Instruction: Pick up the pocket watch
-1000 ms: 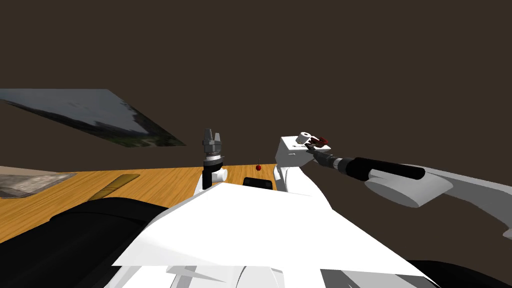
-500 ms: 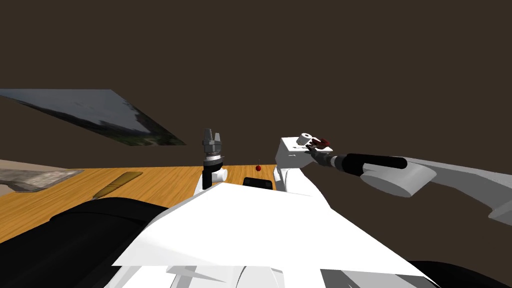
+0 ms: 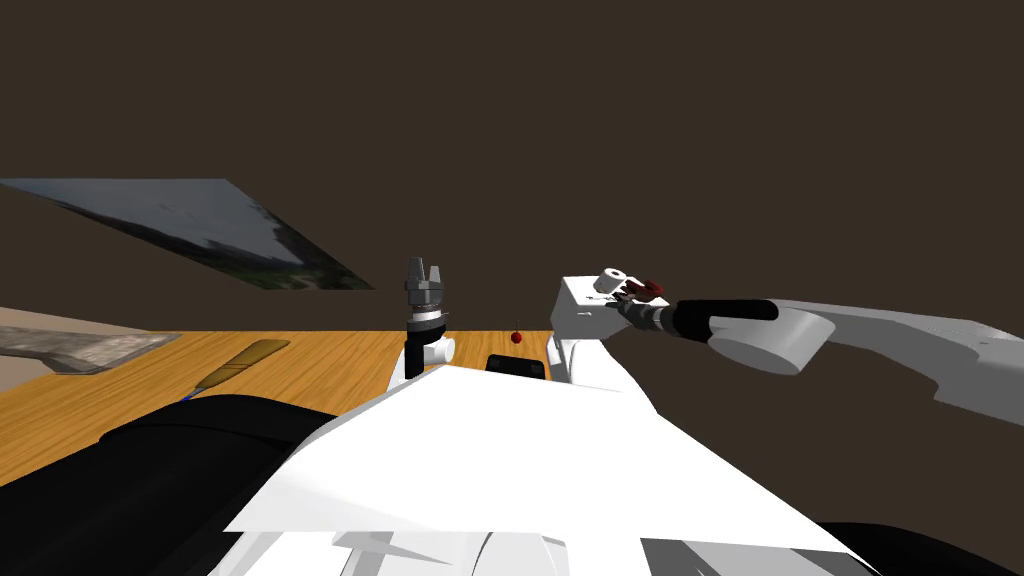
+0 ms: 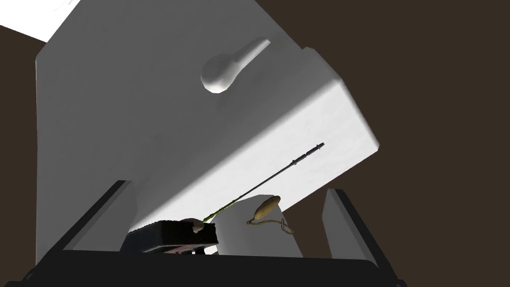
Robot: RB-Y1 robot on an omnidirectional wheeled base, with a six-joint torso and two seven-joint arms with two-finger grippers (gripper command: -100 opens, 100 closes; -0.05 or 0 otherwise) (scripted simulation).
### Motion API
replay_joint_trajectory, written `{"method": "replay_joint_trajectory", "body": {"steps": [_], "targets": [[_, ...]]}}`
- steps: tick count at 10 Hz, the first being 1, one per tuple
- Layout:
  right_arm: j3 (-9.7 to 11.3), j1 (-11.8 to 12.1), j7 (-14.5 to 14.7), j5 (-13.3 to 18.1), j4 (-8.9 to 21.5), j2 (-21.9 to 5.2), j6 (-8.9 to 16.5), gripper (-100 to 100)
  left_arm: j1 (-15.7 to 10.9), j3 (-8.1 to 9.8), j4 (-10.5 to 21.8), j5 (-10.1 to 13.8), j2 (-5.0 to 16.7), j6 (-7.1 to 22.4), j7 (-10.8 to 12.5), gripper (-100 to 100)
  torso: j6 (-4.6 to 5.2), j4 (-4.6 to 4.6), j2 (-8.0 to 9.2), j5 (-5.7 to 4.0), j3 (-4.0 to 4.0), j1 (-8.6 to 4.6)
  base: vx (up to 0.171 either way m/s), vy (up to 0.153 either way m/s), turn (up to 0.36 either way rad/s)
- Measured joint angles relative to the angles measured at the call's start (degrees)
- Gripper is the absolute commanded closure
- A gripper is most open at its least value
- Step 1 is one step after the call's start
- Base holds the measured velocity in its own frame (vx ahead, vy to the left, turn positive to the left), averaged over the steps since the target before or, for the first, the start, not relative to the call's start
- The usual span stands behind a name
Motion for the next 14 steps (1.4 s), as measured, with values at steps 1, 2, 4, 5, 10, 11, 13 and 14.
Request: {"method": "replay_joint_trajectory", "body": {"steps": [1,2,4,5,10,11,13,14], "targets": [[-0.25,0.46,-0.62,-0.77,0.6,-1.84,0.79,-100,0.0,0.0,0.0,0.0,0.0,0.0,0.0,0,-0.02,-0.01,-0.03,0.0,-0.01,-0.06,0.034,-0.047,0.048],[-0.45,0.75,-0.69,-1.57,1.09,-3.66,1.4,-100,0.0,0.0,0.0,0.0,0.0,0.0,0.0,0,-0.01,-0.01,-0.04,-0.02,-0.02,-0.07,0.06,-0.057,0.083],[-1.09,1.52,-0.47,-3.82,2.35,-7.17,3.14,-100,0.0,0.0,0.0,0.0,0.0,0.0,0.0,0,0.0,-0.03,-0.13,-0.02,-0.08,-0.09,0.039,-0.035,0.019],[-1.16,1.63,-0.75,-3.76,2.35,-8.49,3.38,-100,0.0,0.0,0.0,0.0,0.0,0.0,0.0,0,0.01,-0.01,-0.03,-0.01,-0.02,0.0,0.029,-0.04,0.055],[-2.4,3.19,-0.86,-8.75,5.55,-17.54,7.06,-100,0.0,0.0,0.0,0.0,0.0,0.0,0.0,0,-0.01,-0.03,-0.15,-0.03,-0.09,-0.12,0.05,-0.053,0.054],[-2.56,3.33,-0.88,-9.39,5.94,-19.3,7.71,-100,0.0,0.0,0.0,0.0,0.0,0.0,0.0,0,0.01,-0.03,-0.11,-0.03,-0.07,-0.09,0.05,-0.05,0.057],[-2.94,3.9,-1.16,-10.79,7.05,-22.74,8.96,-100,0.0,0.0,0.0,0.0,0.0,0.0,0.0,0,0.01,-0.02,-0.09,-0.02,-0.05,-0.05,0.044,-0.047,0.039],[-3.15,4.22,-1.39,-11.55,7.67,-24.54,9.62,-100,0.0,0.0,0.0,0.0,0.0,0.0,0.0,0,0.0,-0.02,-0.1,-0.02,-0.06,-0.07,0.041,-0.04,0.033]]}}
